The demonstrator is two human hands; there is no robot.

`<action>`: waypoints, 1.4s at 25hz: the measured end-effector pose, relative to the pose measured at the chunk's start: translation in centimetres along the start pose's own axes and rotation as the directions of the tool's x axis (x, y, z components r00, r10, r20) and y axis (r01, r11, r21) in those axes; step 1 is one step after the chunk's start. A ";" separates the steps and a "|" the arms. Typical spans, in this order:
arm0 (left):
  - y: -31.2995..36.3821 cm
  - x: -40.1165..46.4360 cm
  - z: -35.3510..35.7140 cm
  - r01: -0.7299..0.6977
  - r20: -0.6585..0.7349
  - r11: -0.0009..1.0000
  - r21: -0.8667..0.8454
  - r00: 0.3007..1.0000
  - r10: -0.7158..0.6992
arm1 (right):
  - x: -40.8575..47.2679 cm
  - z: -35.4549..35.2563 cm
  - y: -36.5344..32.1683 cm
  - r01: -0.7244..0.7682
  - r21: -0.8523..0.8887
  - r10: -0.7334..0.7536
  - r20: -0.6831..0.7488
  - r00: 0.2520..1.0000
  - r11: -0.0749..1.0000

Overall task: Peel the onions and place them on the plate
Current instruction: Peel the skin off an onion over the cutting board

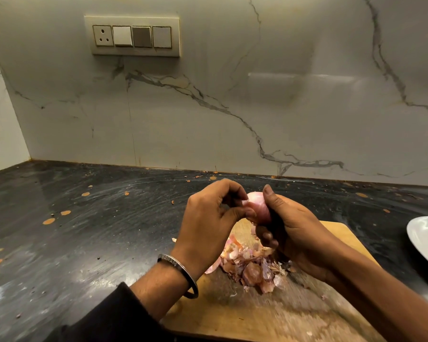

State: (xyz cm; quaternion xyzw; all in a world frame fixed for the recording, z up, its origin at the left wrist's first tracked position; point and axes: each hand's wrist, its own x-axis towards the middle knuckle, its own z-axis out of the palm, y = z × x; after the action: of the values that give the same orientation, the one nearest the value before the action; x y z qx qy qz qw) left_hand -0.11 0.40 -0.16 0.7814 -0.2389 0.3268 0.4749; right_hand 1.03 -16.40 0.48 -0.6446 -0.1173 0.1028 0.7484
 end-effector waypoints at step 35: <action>-0.5 -0.3 0.6 0.001 0.033 1.000 -0.025 0.999 0.000 | 0.0 0.6 0.1 0.034 0.115 -0.025 -0.073 0.997 0.993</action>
State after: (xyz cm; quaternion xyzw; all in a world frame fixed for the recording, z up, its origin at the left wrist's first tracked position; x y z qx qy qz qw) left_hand 0.23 0.07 -0.86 0.7807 -0.2505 0.3107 0.4809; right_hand 0.88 -15.81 0.45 -0.6015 -0.0940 0.0753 0.7898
